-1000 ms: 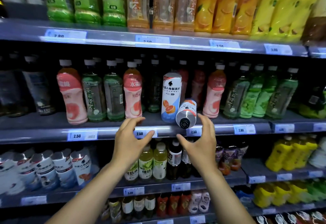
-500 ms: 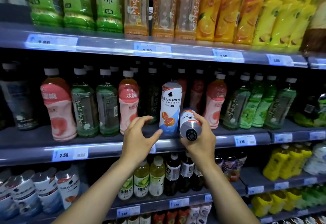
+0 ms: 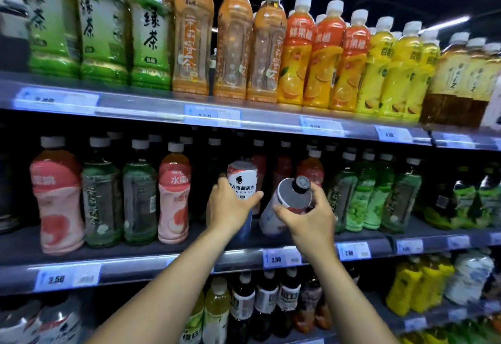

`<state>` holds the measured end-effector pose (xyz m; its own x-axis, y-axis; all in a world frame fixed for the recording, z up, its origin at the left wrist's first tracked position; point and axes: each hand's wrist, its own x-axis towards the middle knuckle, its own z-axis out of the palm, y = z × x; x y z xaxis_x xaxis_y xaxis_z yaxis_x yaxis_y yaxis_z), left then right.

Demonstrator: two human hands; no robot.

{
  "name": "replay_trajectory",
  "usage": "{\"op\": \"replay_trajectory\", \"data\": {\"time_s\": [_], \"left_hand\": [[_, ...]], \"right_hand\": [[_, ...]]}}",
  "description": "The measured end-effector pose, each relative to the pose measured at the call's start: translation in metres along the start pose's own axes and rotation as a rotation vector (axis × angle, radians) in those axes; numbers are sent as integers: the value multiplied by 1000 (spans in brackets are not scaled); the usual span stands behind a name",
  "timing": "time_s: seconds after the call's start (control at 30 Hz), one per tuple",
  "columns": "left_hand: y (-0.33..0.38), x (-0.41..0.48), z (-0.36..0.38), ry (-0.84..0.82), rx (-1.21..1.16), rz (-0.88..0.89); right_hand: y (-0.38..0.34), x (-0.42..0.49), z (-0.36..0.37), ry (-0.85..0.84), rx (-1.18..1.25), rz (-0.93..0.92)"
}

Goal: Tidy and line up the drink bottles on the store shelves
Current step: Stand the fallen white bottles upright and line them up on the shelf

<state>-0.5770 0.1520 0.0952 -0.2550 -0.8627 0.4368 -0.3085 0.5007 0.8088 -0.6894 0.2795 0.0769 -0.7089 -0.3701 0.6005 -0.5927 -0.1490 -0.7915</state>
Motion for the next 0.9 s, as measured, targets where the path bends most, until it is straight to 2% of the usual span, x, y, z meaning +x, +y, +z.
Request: {"op": "replay_trajectory", "data": {"time_s": [0.17,0.33,0.57,0.7,0.9], "left_hand": [[4,1,-2,34,-6,-32],[10,-13,-20,48,85,71],[20,-38,-51,88,-107,149],[29,-58,-91,77,-122,127],[12,-124,-143,33,65,82]], "right_hand": [[0,14,3,-74,44,19],[0,18,-2,-110,56,11],[-17,10,-23,-107,130,-14],[-39,0,-37,-226,94,-70],[-68,-55,-36,-410,82,-74]]}}
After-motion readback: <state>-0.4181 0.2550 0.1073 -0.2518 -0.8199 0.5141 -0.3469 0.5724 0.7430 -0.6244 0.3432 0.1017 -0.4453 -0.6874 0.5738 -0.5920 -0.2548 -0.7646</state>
